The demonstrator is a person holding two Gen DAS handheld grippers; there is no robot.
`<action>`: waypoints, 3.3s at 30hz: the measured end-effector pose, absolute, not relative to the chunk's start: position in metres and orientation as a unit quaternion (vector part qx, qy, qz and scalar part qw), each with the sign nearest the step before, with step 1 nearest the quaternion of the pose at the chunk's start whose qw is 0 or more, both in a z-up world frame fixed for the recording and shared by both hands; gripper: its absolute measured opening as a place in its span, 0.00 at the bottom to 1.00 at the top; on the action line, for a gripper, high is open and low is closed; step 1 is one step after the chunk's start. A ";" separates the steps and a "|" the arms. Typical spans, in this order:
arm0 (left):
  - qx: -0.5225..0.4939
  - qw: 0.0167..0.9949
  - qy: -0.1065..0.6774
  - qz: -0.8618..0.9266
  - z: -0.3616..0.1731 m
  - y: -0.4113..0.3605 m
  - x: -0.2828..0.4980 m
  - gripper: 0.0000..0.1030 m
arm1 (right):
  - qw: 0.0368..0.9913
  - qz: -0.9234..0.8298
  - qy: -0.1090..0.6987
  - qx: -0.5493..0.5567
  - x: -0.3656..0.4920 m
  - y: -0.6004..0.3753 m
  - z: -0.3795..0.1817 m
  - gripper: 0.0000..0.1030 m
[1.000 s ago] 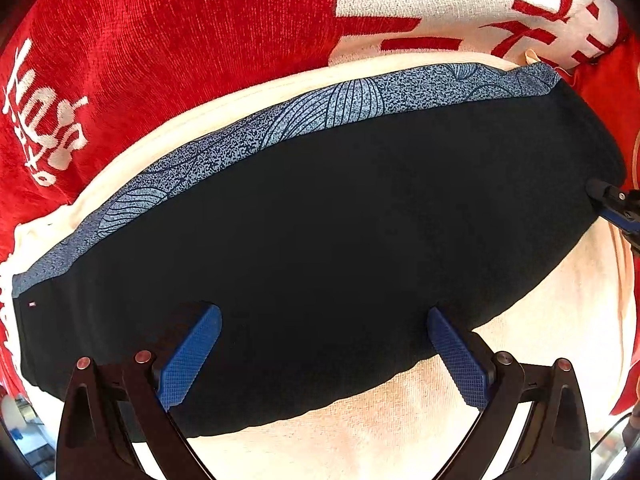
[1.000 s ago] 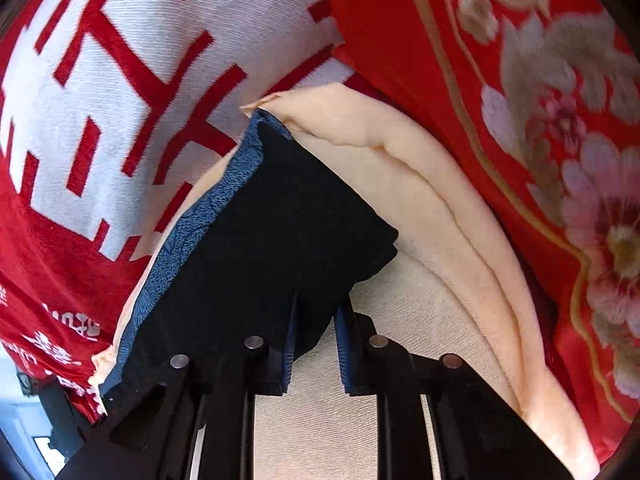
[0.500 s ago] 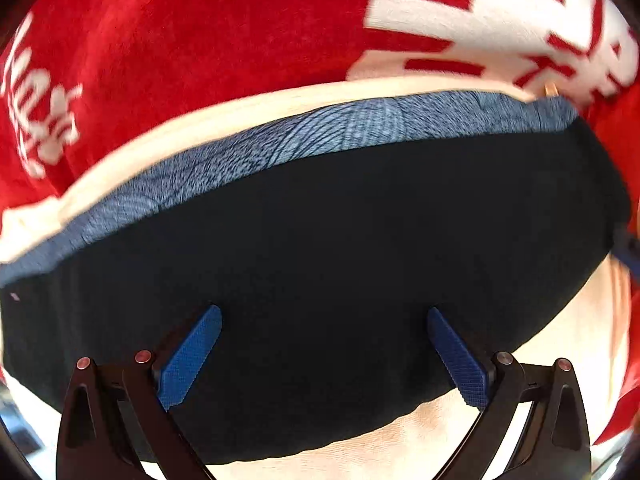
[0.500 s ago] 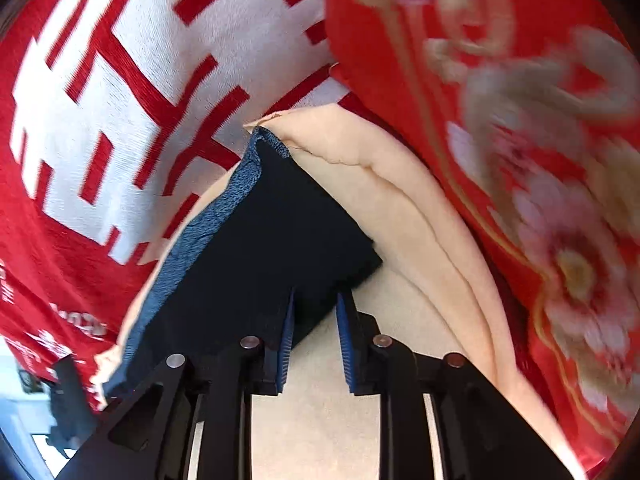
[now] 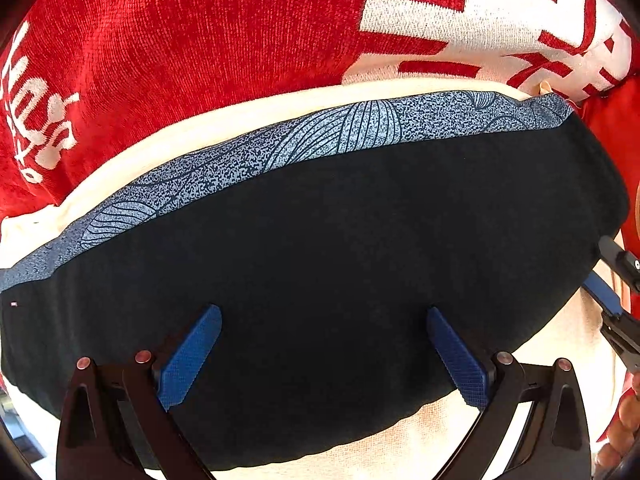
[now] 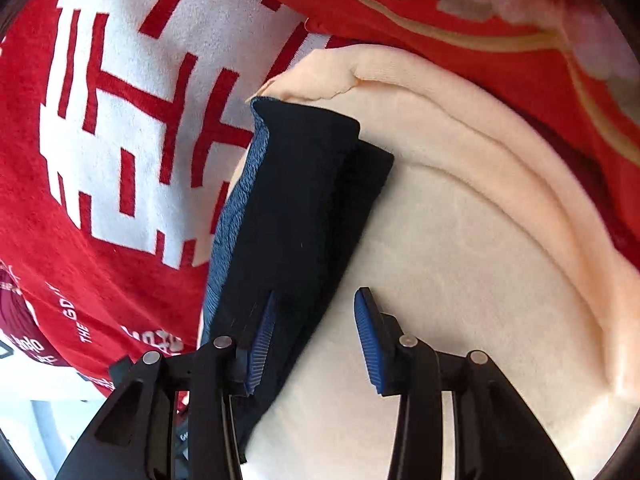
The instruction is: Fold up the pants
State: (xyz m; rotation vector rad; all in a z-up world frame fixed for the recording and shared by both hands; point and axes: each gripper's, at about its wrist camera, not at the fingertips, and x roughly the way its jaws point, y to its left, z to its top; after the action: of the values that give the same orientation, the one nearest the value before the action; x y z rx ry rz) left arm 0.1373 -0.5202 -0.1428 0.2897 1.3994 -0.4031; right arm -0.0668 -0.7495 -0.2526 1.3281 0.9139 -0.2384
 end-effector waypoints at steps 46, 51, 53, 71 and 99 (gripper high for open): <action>-0.093 0.742 0.605 -0.273 -0.110 -0.291 0.137 0.84 | 0.837 0.014 0.463 0.291 0.078 -0.529 -0.093 0.15; -0.051 0.764 0.606 -0.213 -0.108 -0.185 0.152 0.84 | 0.837 0.006 0.508 0.205 0.106 -0.431 -0.123 0.23; -0.048 0.768 0.609 -0.193 -0.113 -0.152 0.157 0.84 | 0.828 -0.009 0.539 0.153 0.117 -0.389 -0.149 0.27; -0.070 0.715 0.609 -0.335 -0.073 -0.177 0.151 0.84 | 0.807 0.001 0.582 0.105 0.039 -0.350 -0.160 0.58; -0.030 0.693 0.649 -0.313 -0.116 -0.223 0.129 0.05 | 0.792 -0.024 0.563 0.234 0.039 -0.462 -0.162 0.33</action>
State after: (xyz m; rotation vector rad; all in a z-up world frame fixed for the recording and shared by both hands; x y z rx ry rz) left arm 0.1291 -0.2231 -0.1160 -0.0665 1.4506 -0.6991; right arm 0.0387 -0.4624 -0.1623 0.5025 1.2111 -0.0516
